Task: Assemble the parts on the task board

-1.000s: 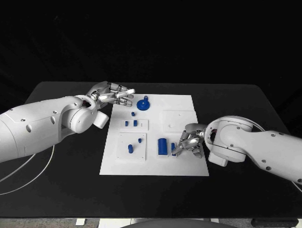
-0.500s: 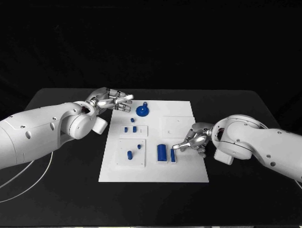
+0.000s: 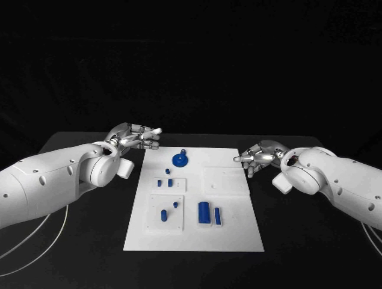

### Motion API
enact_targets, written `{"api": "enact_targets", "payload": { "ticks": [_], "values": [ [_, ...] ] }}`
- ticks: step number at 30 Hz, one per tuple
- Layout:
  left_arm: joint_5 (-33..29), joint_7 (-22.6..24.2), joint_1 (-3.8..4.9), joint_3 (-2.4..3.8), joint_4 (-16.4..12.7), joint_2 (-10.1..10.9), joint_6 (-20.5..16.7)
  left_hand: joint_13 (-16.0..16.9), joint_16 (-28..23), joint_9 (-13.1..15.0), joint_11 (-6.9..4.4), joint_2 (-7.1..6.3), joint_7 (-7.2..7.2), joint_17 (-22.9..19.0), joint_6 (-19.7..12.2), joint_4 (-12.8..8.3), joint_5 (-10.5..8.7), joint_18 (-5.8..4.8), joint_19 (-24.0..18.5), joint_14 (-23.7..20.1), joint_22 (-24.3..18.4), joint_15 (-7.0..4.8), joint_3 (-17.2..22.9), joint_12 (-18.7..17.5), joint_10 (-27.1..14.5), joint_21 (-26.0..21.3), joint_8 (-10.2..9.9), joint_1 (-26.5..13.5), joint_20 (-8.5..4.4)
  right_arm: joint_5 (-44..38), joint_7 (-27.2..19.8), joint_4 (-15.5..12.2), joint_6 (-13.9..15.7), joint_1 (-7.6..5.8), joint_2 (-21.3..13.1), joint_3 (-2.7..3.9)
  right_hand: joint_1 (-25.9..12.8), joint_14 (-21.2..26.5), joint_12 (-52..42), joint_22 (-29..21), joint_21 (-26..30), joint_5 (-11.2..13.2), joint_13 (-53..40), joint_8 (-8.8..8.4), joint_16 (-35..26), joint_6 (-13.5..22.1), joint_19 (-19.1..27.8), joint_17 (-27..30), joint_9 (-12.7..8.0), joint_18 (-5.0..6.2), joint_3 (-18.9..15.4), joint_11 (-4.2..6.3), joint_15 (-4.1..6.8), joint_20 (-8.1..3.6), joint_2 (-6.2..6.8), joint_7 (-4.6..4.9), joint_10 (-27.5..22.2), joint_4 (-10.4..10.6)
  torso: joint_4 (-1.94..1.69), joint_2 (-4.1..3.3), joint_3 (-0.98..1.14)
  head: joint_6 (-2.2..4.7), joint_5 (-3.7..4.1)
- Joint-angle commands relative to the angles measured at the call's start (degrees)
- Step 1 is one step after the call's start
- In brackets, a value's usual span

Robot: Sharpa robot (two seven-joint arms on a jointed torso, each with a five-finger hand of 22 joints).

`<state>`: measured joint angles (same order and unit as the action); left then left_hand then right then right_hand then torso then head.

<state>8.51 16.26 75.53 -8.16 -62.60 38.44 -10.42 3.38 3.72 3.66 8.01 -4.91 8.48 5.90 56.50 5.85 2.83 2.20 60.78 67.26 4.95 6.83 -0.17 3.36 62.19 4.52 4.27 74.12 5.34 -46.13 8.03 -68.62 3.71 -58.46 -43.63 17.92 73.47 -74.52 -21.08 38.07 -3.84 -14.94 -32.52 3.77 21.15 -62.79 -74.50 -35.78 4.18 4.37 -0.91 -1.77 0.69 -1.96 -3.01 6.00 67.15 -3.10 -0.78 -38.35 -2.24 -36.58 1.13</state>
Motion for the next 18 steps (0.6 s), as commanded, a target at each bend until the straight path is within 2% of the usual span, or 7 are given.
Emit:
{"api": "enact_targets", "payload": {
  "ticks": [1, 2, 4, 10, 16, 17, 18],
  "values": [
    [-6.1, 2.8, 0.05, 0.05, 1.0, -0.4, -1.7, 0.0, -0.3, 0.0, -0.08, 1.12, -0.3, -0.4, 0.4, -1.0, 0.09, 0.23, -0.2, -1.3, 0.0, 0.22, -0.2, 0.1, -1.1, 0.1, -0.1, 0.0, 0.51, 11.2, -15.4, 3.6, 6.4, -0.29, 1.9, 0.33, -0.7, 7.2, 13.6, -8.4, 0.3, -0.9, 14.0, -0.13, -11.2, 5.1, 11.0, 7.9, -0.6, -1.13, 1.8, -4.01, -4.51, 4.1, 0.0, 1.91, -4.9, -0.1, 0.03, 0.75, 0.17, 0.95, -0.4],
    [-7.3, 2.9, 0.05, 0.06, 1.4, -0.6, -1.4, 0.0, -0.2, 0.0, -0.11, 1.28, -0.4, -0.6, 0.4, -1.2, 0.1, 0.32, -0.2, -1.7, 0.0, 0.28, -0.3, 0.1, -1.4, 0.1, -0.1, 0.0, 0.61, 12.9, -16.8, 5.0, 6.5, -0.36, 2.7, 0.44, -1.8, 12.1, 17.0, -12.3, 0.6, -1.9, 18.3, 0.13, -16.0, 11.1, 18.0, 11.7, -0.9, -1.87, 1.2, -6.23, -7.08, 6.59, 1.0, 1.27, -8.3, 0.3, 0.08, 0.85, 0.17, 1.06, -0.51],
    [-9.4, 3.2, 0.05, 0.07, 2.1, -0.9, -0.5, 0.0, -0.3, -0.1, -0.43, 2.21, -0.79, -1.3, -0.1, -2.1, 0.08, 0.34, -1.0, -3.4, -0.1, 0.24, -0.3, 0.0, -2.5, -0.3, -0.3, 0.5, 1.02, 16.1, -19.2, 7.2, 6.4, -0.45, 4.3, 0.59, -2.5, 15.5, 16.9, -23.0, -0.1, -2.6, 28.8, -0.44, -17.4, 12.3, 23.2, 24.6, -0.9, 0.64, 0.9, -6.81, -8.93, 10.46, 0.44, 1.36, -10.3, 0.6, 0.26, 0.94, 0.22, 1.59, -0.8],
    [-11.2, 4.1, 0.03, 0.1, 3.7, -2.0, 1.1, -0.1, -0.3, -0.1, -1.04, 4.03, -1.76, -2.2, -1.2, -4.1, -0.01, 0.6, -6.0, -9.1, -0.9, 0.56, -1.7, 0.0, -5.3, -0.6, -0.5, 0.4, 3.01, 20.1, -23.0, 10.1, 5.5, -0.56, 7.0, 0.86, -3.0, 19.9, 18.0, -34.7, -0.1, -2.2, 29.5, -0.53, -17.7, 13.1, 31.6, 32.4, -0.9, 3.27, -0.9, -6.7, -9.29, 14.34, -0.16, 0.9, -17.7, 1.1, 0.08, 0.65, 0.76, 2.06, -1.26],
    [-10.8, 4.6, 0.02, 0.11, 4.4, -2.6, 1.6, -0.1, -0.3, -0.2, -1.32, 5.67, -2.2, -2.3, -1.2, -6.0, -0.02, 3.19, -7.2, -10.1, -0.7, 0.59, -3.3, 0.0, -5.1, -0.2, -0.8, -0.1, 5.18, 21.2, -24.7, 11.2, 5.1, -0.58, 8.7, 1.0, -3.1, 21.3, 18.0, -34.9, 0.1, -1.8, 29.5, -0.57, -17.8, 13.8, 37.4, 32.5, -1.0, 8.76, -1.9, -6.35, -8.74, 18.39, -1.12, 0.13, -16.9, 0.8, 0.05, 0.38, 1.06, 2.59, -1.45],
    [-9.1, 2.7, -0.03, 0.05, 4.2, -2.3, 0.1, -3.4, -3.7, -3.7, -8.01, 4.91, -8.48, -5.9, -56.5, -5.9, -2.83, -2.2, -60.8, -67.3, -5.0, -6.83, 0.2, -3.4, -62.2, -4.5, -4.3, -22.5, -5.34, 17.9, -20.2, 10.9, 5.2, -0.56, 8.2, 0.92, -24.3, 74.5, 21.1, -38.1, 3.8, 14.9, 32.5, -3.77, -21.1, 62.8, 74.5, 35.8, -4.2, -4.37, 0.9, 1.77, -0.69, 1.96, 3.01, -6.0, -67.2, 3.1, 0.11, 0.64, 0.86, 2.37, -1.42],
    [-9.1, 2.8, -0.11, 0.1, 4.0, -2.3, -0.1, -3.4, -3.7, -3.7, -8.01, 4.91, -8.48, -5.9, -56.5, -5.9, -2.83, -2.2, -60.8, -67.3, -5.0, -6.83, 0.2, -3.4, -62.2, -4.5, -4.3, -24.2, -5.34, 18.0, -20.3, 10.7, 5.4, -0.56, 8.2, 0.82, -26.1, 74.5, 21.1, -38.1, 3.8, 14.9, 32.5, -3.77, -21.1, 62.8, 74.5, 35.8, -4.2, -4.37, 0.9, 1.77, -0.69, 1.96, 3.01, -6.0, -67.2, 3.1, 0.12, 0.73, 0.88, 2.36, -1.41]
  ]
}}
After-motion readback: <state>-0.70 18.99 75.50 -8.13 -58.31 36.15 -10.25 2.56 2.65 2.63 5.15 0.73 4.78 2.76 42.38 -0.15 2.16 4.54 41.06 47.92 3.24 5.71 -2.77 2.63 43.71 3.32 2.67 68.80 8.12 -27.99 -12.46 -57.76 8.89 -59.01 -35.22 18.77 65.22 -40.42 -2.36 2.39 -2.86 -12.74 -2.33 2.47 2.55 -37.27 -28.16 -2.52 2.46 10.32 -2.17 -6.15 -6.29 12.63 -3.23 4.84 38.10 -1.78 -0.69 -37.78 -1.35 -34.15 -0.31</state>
